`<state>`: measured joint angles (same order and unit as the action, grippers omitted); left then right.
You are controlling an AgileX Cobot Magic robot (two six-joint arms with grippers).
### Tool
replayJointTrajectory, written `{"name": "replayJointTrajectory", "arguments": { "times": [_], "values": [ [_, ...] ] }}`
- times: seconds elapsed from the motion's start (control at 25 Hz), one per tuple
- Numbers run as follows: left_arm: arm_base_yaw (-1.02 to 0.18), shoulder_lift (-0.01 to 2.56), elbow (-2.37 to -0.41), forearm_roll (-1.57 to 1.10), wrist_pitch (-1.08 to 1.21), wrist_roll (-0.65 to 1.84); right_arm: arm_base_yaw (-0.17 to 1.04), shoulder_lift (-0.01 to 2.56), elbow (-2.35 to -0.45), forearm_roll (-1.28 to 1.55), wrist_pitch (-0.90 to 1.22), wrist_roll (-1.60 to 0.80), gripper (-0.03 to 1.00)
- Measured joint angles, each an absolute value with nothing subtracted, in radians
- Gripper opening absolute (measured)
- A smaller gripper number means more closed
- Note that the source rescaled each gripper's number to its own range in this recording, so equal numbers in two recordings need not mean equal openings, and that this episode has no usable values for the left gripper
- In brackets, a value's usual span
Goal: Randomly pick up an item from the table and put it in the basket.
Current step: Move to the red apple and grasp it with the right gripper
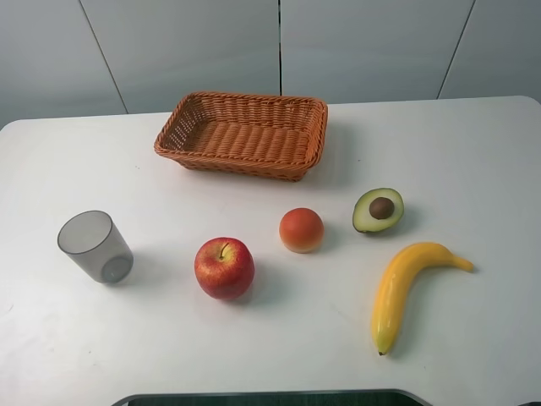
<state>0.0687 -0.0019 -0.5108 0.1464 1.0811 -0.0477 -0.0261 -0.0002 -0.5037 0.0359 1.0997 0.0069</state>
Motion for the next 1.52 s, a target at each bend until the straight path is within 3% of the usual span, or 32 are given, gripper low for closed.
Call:
{"name": "replayJointTrajectory", "arguments": {
  "times": [1.52],
  "values": [
    [0.069, -0.002, -0.511, 0.146, 1.081, -0.048, -0.026, 0.0, -0.504, 0.036, 1.1, 0.007, 1.0]
  ]
}}
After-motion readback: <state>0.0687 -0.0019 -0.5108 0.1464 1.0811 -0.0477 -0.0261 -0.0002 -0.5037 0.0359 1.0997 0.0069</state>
